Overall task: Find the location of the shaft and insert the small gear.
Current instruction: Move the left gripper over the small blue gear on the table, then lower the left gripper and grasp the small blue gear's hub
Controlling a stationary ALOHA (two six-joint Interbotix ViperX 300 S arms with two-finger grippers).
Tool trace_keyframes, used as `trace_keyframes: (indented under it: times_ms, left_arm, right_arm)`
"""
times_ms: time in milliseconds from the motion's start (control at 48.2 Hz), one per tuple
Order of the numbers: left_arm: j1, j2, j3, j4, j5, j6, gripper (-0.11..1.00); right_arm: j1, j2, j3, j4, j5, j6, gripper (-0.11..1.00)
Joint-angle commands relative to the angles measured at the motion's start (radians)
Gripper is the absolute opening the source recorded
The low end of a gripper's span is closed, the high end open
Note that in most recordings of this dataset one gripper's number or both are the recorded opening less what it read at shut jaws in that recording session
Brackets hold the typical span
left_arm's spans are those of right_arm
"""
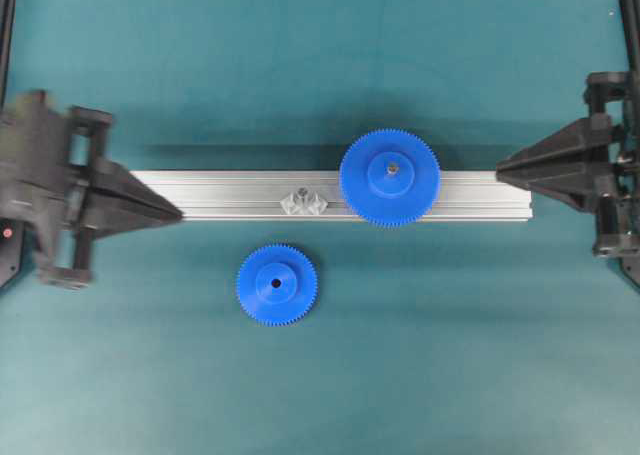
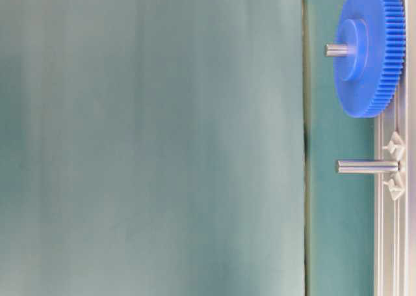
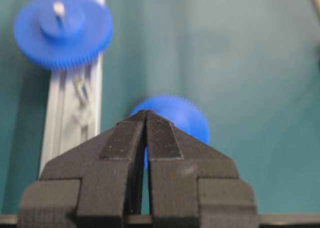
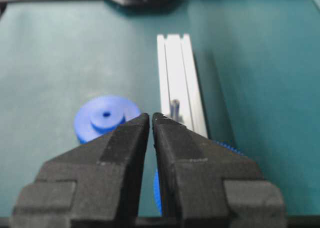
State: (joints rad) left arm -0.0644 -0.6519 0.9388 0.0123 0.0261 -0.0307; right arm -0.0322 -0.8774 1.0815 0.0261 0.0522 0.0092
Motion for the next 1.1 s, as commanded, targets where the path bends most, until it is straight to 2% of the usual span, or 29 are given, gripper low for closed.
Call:
trace_keyframes:
  times_ms: [0,145,228,311,436,519,747,1080]
  left_arm:
    - [-0.005,0.057,-0.069,0.002,0.043,0.002,0.01]
    - [-0.017,0.147,-0.129,0.002,0.110,0.009,0.08]
    - [-0.028,0.181,-0.146,0.002,0.123,0.009,0.21]
    - [-0.041,0.215,-0.161,0.002,0.124,0.008,0.40]
    - [-0.066,0.278,-0.192,0.002,0.135,0.002,0.75]
    - [-0.075,0.328,-0.216,0.002,0.158,-0.002,0.90]
    - [-0.078,0.466,-0.304,0.002,0.247,-0.011,0.89]
    - [-0.078,0.637,-0.365,0.002,0.253,-0.015,0.89]
  right_arm:
    - [0.003,0.017,-0.028,0.002,-0.009,0.003,0.19]
    - [0.006,-0.002,-0.011,0.002,0.000,0.003,0.19]
    - [0.009,-0.026,0.006,0.002,0.008,0.003,0.19]
    - [0.009,-0.054,0.018,0.002,0.034,0.003,0.19]
    - [0.009,-0.100,0.029,0.002,0.077,0.003,0.19]
    - [0.009,-0.126,0.034,0.002,0.123,0.003,0.19]
    - [0.009,-0.146,0.034,0.002,0.184,0.005,0.19]
    - [0.009,-0.147,0.046,0.002,0.190,0.006,0.19]
